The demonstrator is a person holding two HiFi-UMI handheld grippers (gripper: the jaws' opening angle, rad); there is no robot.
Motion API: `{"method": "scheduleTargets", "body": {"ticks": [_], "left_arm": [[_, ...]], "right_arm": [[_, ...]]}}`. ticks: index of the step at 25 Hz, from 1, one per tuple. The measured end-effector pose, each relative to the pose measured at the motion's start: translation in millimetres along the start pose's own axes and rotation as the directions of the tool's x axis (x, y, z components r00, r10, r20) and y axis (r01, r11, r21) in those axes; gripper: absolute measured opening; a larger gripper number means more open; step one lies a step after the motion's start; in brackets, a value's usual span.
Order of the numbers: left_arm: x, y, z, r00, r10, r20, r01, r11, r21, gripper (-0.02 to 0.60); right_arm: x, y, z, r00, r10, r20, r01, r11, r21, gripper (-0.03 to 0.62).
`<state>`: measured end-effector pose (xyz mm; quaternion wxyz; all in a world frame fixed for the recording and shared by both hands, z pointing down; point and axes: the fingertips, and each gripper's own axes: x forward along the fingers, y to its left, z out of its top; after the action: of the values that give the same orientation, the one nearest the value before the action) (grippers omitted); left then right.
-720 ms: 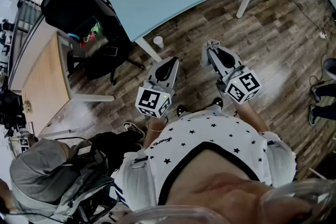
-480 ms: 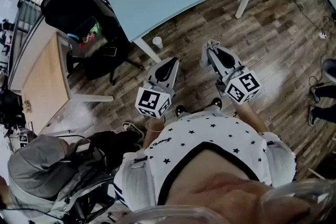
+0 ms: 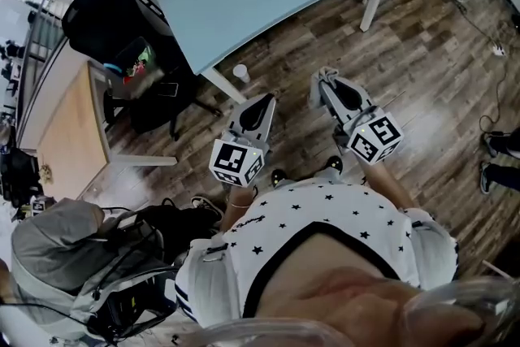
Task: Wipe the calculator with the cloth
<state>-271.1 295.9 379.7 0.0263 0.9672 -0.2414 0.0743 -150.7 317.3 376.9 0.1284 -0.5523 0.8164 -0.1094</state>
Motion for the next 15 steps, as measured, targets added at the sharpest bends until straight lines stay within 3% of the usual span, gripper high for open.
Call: {"method": "scheduleTargets", "body": {"ticks": [15], "left_arm": [[71,-54,-5,0.999,-0.052,-0.01,0.052,0.999,0.008,0.031]], "right_arm": [[-54,-78,11,0.997,-0.067,0.032,0.066,0.997,0.033,0.046]]}}
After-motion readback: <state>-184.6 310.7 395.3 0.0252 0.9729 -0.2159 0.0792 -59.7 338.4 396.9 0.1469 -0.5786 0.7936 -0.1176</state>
